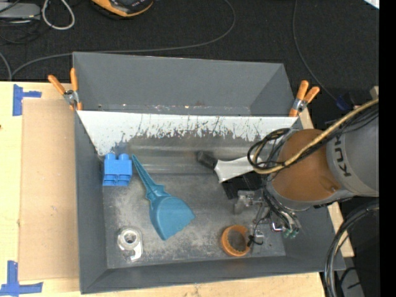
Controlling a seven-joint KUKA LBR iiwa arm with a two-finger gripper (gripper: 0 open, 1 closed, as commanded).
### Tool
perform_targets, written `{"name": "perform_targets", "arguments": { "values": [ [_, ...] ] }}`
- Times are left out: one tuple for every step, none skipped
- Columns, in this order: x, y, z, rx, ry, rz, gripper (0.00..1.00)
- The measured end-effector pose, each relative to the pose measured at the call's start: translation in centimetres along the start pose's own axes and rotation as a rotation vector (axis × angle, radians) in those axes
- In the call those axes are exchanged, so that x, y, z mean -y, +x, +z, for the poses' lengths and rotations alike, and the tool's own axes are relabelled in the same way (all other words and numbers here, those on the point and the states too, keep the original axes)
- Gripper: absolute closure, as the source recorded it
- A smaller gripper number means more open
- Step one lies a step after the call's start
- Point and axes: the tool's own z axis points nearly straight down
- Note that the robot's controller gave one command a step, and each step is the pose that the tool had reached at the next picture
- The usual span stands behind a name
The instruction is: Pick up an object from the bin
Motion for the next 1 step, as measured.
{"name": "perform_targets", "arguments": {
  "values": [
    [0.82, -0.27, 0.11, 0.008, -0.003, 0.007, 0.0]
  ]
}}
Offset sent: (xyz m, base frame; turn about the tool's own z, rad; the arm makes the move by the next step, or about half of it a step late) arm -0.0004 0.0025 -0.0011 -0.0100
